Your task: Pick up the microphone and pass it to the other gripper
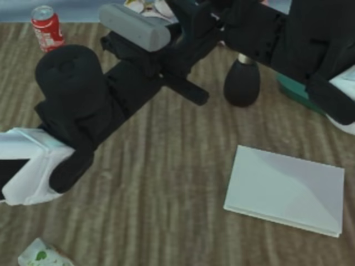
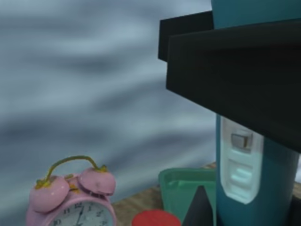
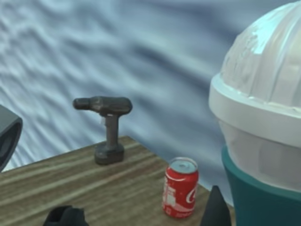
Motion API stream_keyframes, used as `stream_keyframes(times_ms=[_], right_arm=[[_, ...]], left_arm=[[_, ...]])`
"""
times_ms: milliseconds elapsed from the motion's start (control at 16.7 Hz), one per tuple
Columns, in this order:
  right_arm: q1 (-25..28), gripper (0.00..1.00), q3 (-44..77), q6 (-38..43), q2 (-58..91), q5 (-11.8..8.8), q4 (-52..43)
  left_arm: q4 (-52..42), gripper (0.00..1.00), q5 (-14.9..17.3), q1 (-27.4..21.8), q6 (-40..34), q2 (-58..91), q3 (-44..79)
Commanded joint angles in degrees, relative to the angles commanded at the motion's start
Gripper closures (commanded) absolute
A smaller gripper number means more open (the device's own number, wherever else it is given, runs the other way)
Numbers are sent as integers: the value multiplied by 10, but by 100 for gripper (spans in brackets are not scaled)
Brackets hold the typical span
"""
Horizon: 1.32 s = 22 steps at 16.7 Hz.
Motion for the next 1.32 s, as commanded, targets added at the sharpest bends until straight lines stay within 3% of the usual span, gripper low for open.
stream_keyframes(times_ms=[420, 1200, 1320], right_arm=[[0, 100, 0, 0, 0, 0, 0], [0, 100, 0, 0, 0, 0, 0], [0, 100, 0, 0, 0, 0, 0]], left_arm=[[0, 100, 0, 0, 0, 0, 0], [0, 2, 0, 0, 0, 0, 0], [0, 0, 0, 0, 0, 0, 0]])
